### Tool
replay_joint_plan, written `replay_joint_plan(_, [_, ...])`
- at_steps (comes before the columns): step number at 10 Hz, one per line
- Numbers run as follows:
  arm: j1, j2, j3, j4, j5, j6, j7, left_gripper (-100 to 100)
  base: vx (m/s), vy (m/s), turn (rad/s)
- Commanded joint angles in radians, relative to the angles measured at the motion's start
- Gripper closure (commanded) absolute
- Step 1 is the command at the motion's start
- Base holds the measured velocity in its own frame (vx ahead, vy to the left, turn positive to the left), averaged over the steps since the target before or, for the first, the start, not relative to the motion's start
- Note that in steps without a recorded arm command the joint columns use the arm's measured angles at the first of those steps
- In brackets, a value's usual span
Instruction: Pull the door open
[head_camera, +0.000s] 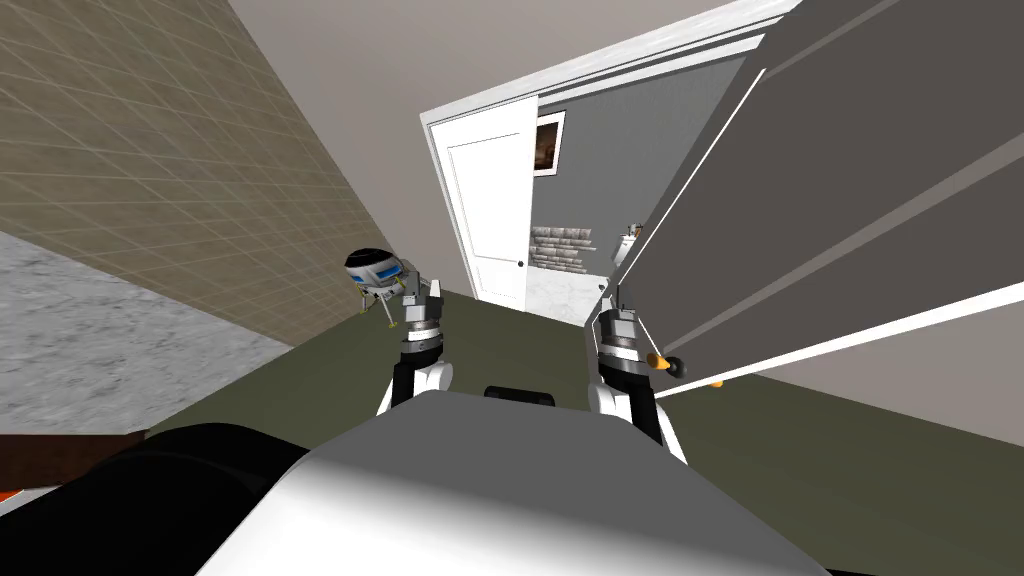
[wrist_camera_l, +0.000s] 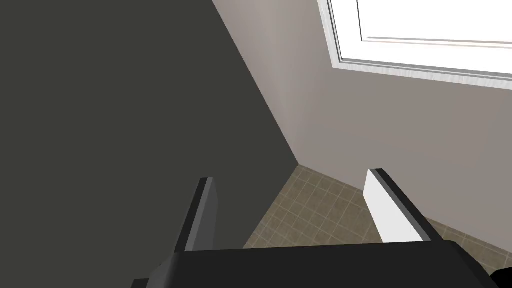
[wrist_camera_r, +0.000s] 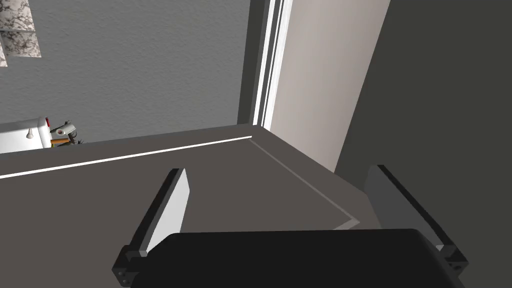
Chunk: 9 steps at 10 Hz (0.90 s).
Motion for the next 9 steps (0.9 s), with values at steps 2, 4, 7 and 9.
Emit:
replay_joint_plan(2, [-0.016,0.020,0.014,0.057,-0.012,-0.011,-0.049,-100,0.133,-0.007,-0.084])
replay_joint_plan(4, [-0.026,0.030,0.023,0.093,-0.020,-0.018,-0.081,-100,0.140,-0.009,-0.059])
replay_joint_plan(7, [-0.043,0.046,0.038,0.152,-0.032,-0.030,-0.132,-100,0.127,-0.004,-0.063])
replay_joint_plan(9, [-0.058,0.057,0.051,0.207,-0.044,-0.041,-0.180,-100,0.093,-0.001,-0.069])
